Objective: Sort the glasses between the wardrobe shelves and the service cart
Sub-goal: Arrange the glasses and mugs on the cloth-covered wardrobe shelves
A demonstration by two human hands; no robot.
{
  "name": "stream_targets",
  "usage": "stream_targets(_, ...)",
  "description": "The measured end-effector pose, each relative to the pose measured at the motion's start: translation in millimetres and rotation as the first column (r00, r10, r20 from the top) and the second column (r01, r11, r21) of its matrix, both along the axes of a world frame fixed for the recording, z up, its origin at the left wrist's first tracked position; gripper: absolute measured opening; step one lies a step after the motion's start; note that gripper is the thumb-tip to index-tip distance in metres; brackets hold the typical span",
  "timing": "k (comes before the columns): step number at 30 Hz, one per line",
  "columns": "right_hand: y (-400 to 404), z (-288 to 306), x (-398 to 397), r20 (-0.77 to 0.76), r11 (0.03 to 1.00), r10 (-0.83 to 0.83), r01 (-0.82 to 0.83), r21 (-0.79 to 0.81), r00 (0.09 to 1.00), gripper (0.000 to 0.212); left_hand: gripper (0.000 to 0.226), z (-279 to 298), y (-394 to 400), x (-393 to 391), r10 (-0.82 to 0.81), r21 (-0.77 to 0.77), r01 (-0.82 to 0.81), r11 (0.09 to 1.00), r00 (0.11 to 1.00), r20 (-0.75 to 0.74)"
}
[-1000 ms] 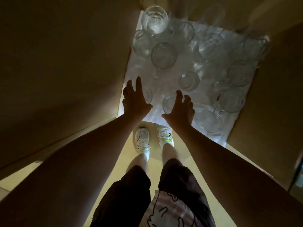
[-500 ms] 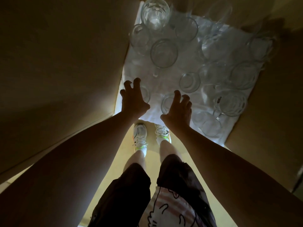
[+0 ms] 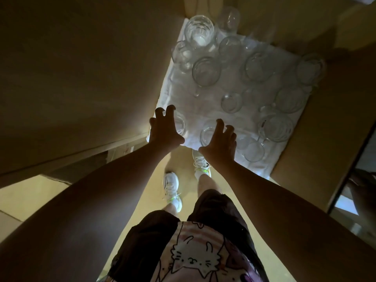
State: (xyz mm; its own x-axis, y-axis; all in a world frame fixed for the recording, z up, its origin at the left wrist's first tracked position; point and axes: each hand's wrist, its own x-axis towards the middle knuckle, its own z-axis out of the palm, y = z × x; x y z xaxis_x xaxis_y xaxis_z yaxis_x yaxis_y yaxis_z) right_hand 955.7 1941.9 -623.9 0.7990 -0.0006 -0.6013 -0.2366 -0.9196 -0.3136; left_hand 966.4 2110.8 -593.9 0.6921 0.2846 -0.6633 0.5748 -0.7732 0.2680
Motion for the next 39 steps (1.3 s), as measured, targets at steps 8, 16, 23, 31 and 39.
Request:
stream_targets(8, 9.8, 38.7, -7.9, 0.081, 1.0, 0.007, -0.006, -0.011, 0.997, 0.1, 0.098, 40.3, 9.8, -19.9, -0.028, -0.003, 0.028, 1.0, 0.997, 0.077)
stream_targets(16, 19.8, 104.9, -50.1, 0.179, 0.997, -0.077, 0.077, 0.009, 0.981, 0.105, 0.096, 106.9, 34.0, -65.3, -0.122, -0.004, 0.125, 0.992, 0.979, 0.163)
stream_targets(23, 27.0, 197.2, -81.1, 0.247, 0.995, -0.099, 0.098, 0.017, 0.964, 0.109, 0.093, 198.1, 48.3, -90.5, -0.317, 0.024, 0.325, 0.946, 0.9, 0.299)
stream_targets(31, 26.9, 286.9, -140.2, 0.389, 0.989, -0.148, 0.142, 0.045, 0.909, 0.106, 0.111, 291.4, 44.4, -128.1, -0.404, 0.052, 0.427, 0.903, 0.8, 0.444)
stream_targets(39, 2.9, 360.2, -190.6, 0.462, 0.976, -0.203, 0.215, 0.028, 0.863, 0.114, 0.115, 373.6, 24.5, -157.8, -0.437, 0.073, 0.489, 0.869, 0.691, 0.575)
